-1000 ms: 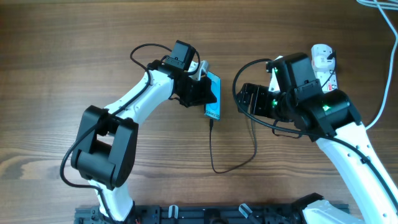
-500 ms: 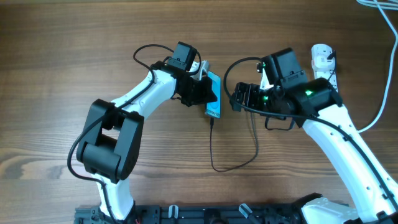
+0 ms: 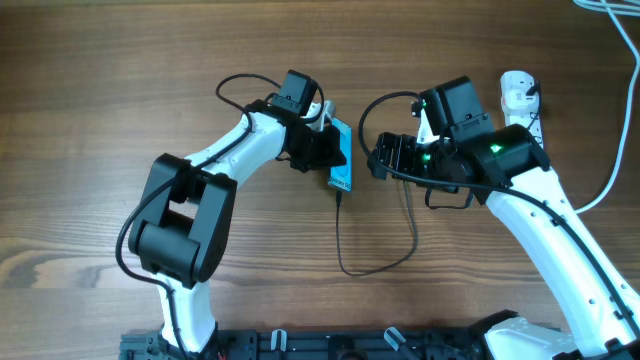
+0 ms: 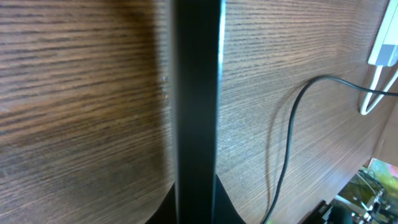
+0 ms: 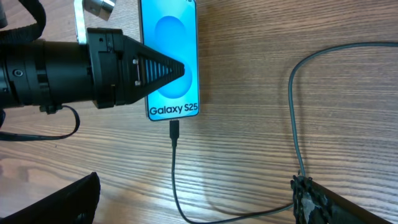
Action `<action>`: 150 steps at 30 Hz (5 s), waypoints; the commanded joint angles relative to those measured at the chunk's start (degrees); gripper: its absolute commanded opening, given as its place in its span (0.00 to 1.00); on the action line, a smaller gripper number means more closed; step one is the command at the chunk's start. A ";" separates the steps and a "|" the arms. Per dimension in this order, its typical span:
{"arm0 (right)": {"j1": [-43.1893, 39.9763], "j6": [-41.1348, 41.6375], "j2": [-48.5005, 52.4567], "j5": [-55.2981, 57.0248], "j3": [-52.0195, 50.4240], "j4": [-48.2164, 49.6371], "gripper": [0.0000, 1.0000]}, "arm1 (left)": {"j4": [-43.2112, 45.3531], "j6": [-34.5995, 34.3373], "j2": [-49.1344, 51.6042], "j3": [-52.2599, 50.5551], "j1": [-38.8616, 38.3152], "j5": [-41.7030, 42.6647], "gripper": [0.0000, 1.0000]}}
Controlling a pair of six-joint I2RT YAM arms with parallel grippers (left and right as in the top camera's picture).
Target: Plug charger to phone and switch on socket
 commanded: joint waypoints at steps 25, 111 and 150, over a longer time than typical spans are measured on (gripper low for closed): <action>-0.17 0.04 0.50 -1.25 0.68 0.13 1.00 | 1.44 -0.07 3.69 0.22 0.07 -1.66 0.22; -42.58 8.11 12.46 14.08 0.68 9.18 1.00 | -18.36 -3.69 -35.17 0.22 6.45 -38.29 1.00; -58.55 9.62 17.46 4.46 0.68 18.43 1.00 | -18.36 -3.69 -35.17 0.22 6.45 -38.29 1.00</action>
